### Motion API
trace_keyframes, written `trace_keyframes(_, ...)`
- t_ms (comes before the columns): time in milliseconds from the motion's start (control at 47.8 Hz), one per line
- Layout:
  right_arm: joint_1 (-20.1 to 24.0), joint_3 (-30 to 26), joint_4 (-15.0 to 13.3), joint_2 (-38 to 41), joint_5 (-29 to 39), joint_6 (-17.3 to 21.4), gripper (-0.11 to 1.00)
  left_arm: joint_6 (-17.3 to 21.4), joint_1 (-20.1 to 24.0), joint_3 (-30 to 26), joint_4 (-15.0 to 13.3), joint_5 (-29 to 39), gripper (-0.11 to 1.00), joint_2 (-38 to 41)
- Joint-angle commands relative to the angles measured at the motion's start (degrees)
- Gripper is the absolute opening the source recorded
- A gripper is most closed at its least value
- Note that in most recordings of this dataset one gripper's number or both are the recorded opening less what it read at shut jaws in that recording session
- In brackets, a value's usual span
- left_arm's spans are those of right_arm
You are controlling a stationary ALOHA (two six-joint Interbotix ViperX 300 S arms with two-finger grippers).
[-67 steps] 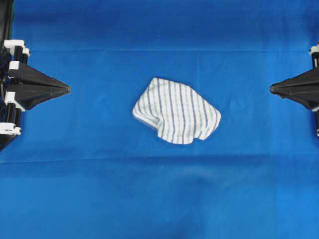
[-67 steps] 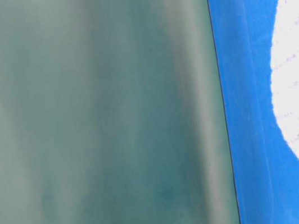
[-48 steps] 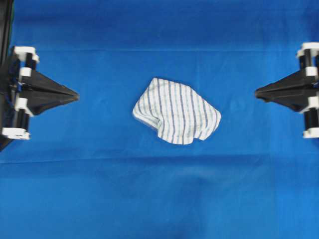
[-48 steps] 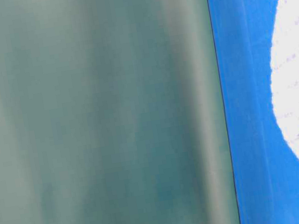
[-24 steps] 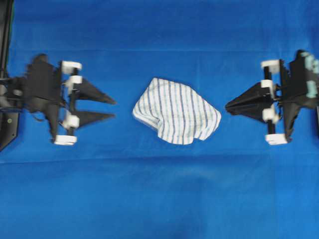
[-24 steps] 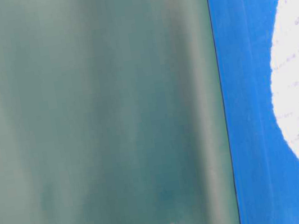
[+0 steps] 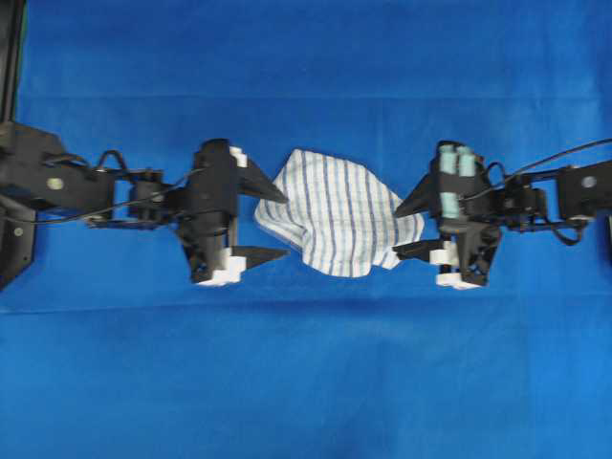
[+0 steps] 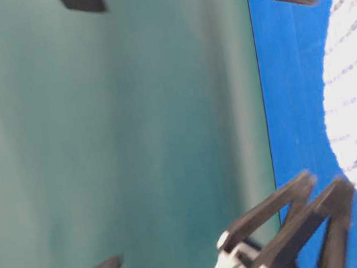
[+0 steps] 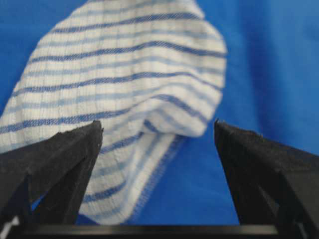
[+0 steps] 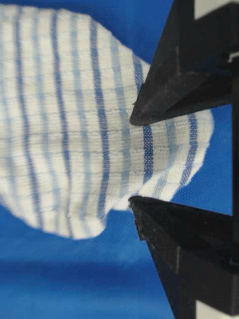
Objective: Lift the towel with both arms.
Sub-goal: 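Move both grippers inward toward opposite sides of the striped towel, then close both grippers on the towel's left and right edges, then lift the towel upward with both grippers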
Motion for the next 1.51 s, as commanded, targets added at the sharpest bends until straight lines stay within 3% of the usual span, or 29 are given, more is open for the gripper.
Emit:
trace_keyframes(0,0.2,-2.0,0.2,2.5,-0.2,0.0,0.63,0.1,0.7,-2.2,-0.1,-1.4,0.88,2.8)
trace_keyframes(230,0.1,-4.6,0.2,7.7,-0.3,-0.1,0.63,0.1,1.9,-4.7,-0.1,-3.6,0.88,10.6)
trace_keyframes(440,0.0,-4.9,-0.1,8.1,-0.3,-0.2,0.58,0.9,2.3,-6.2,-0.1,-2.5,0.82,11.9)
trace_keyframes(502,0.0,-5.0,-0.1,8.0,-0.1,-0.2,0.51,1.1,2.3,-6.1,-0.1,-1.7,0.70,11.8)
trace_keyframes(649,0.0,-5.1,-0.1,7.5,0.1,-0.2,0.10,1.1,2.3,-6.1,-0.1,-0.3,0.25,11.4)
trace_keyframes(712,0.0,-5.1,-0.1,6.4,0.6,-0.1,0.07,1.0,2.2,-6.0,-0.1,0.3,0.09,10.8)
trace_keyframes(774,0.0,-5.1,0.0,5.0,1.3,-0.1,0.07,0.7,2.3,-6.0,-0.1,1.7,0.01,9.6)
trace_keyframes(1193,-1.0,-9.5,-0.1,-12.1,9.8,-0.4,0.07,-0.2,2.2,-7.1,-0.3,18.2,0.01,-12.0)
trace_keyframes(1486,-4.2,-16.5,-2.1,-20.0,17.1,-1.1,0.07,0.3,2.5,-9.1,-0.3,24.0,0.01,-22.9)
